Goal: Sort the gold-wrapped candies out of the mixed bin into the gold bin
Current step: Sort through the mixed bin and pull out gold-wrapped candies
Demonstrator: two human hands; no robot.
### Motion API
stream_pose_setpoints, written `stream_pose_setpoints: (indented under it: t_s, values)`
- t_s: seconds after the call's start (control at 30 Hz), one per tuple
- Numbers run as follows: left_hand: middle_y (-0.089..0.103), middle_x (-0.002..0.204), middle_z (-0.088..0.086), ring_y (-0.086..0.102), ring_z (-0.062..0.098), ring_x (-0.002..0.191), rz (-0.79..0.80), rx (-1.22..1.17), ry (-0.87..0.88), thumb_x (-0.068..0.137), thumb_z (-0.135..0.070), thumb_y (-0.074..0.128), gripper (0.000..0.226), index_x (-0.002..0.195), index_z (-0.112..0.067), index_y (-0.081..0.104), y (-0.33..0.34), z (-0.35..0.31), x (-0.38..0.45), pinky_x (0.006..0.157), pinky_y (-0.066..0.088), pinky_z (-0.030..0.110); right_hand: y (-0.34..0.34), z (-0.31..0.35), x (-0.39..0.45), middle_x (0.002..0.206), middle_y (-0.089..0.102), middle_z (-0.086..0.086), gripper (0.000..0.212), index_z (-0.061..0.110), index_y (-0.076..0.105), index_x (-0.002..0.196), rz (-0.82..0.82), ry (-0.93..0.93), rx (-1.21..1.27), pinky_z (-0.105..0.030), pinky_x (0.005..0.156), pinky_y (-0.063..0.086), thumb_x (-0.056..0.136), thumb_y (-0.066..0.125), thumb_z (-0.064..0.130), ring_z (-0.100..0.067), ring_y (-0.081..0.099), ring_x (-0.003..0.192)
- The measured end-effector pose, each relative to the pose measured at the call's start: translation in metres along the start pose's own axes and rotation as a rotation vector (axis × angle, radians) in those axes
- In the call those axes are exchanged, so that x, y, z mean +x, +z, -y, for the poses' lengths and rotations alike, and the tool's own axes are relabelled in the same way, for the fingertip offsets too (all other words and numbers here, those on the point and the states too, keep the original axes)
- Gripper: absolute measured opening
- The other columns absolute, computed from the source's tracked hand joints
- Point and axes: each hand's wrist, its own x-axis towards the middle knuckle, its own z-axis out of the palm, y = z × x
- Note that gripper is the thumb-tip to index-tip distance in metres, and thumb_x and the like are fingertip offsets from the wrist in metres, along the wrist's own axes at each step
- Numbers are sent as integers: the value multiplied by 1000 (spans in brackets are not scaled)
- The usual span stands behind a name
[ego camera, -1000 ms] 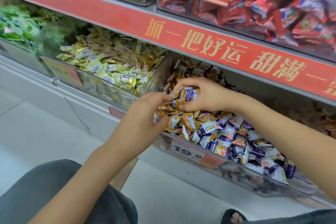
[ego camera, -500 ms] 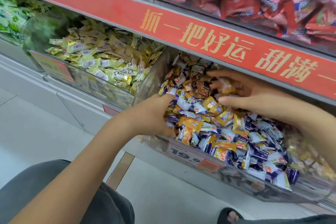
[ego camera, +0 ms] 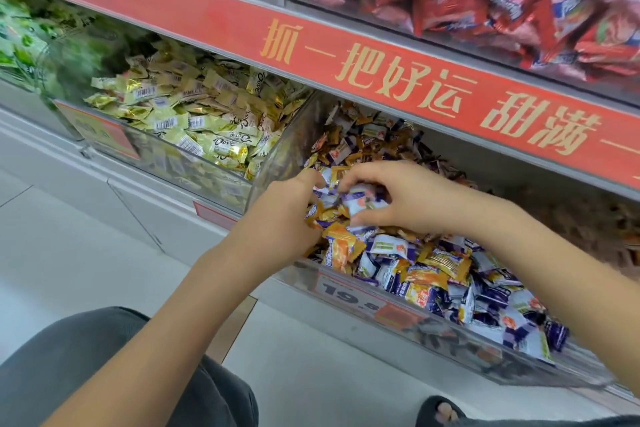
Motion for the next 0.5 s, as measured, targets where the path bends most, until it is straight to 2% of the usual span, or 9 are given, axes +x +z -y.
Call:
stream_pose_setpoints:
  t_s: [0.03, 0.1, 0.17, 0.23, 0.27, 0.33, 0.37, 0.43, 0.5]
  values:
    - [59, 115, 4, 60, 22, 88, -12, -8, -4, 82, -9, 67, 55, 130, -21, 42, 0, 0, 0, 66, 49, 32, -3, -4, -1, 99, 56, 25, 24, 34, 59, 105, -32, -1, -11, -8, 70, 40, 85, 70, 29, 15, 53, 83]
    - [61, 109, 9, 60, 25, 92, -33, -15, -11, 82, -9, 68, 53, 127, -20, 44, 0, -1, -1, 72, 50, 38, -12, -13, -14, 104, 59, 18, 15, 32, 60, 93, -85, 32, -36, -17, 73, 48, 86, 68, 21, 5, 60, 86]
    - [61, 108, 10, 59, 25, 94, -39, -4, -12, 82, -10, 69, 51, 126, -19, 44, 0, -2, -1, 76, 50, 39, -20, -21, -35, 97, 59, 25, 10, 26, 63, 93, -112, 74, -2, -6, 63, 44, 87, 67, 19, 16, 58, 72]
    - [59, 110, 6, 56, 22, 97, -42, 9, -13, 82, -9, 68, 50, 124, -20, 44, -1, -3, -2, 76, 48, 35, -23, -28, -56, 71, 56, 38, 13, 25, 67, 94, -112, 131, 35, -2, 63, 39, 83, 69, 31, 27, 49, 65]
    - [58, 110, 6, 56, 22, 98, -46, 5, -19, 83, -9, 68, 48, 123, -20, 44, -2, -4, -3, 76, 48, 36, -23, -28, -63, 72, 55, 42, 22, 28, 68, 95, -120, 152, 35, -3, 67, 40, 78, 67, 42, 26, 50, 70]
    - [60, 104, 10, 58, 25, 94, -63, -1, -33, 83, -11, 69, 43, 118, -21, 47, -4, -6, -7, 77, 50, 41, -20, -24, -65, 103, 58, 38, 40, 36, 69, 99, -172, 141, 10, -13, 90, 42, 68, 61, 59, 18, 53, 96]
    - [60, 100, 11, 60, 26, 91, -77, 5, -35, 83, -13, 70, 40, 115, -22, 48, -6, -7, -9, 75, 51, 42, -18, -18, -62, 115, 56, 32, 42, 37, 69, 103, -217, 109, 15, -17, 96, 40, 68, 61, 60, 14, 51, 104]
    - [60, 96, 8, 62, 26, 87, -114, 8, -39, 83, -18, 71, 37, 112, -25, 51, -12, -8, -15, 73, 52, 42, -14, -4, -49, 121, 58, 22, 40, 35, 68, 110, -256, -7, 15, -19, 99, 40, 73, 67, 51, 7, 50, 110]
    - [58, 98, 3, 60, 22, 90, -140, -33, -47, 83, -21, 71, 35, 112, -27, 53, -21, -11, -21, 73, 50, 37, -11, 9, -34, 126, 57, 17, 45, 35, 60, 122, -126, -77, -34, -21, 98, 41, 79, 71, 43, 2, 51, 112]
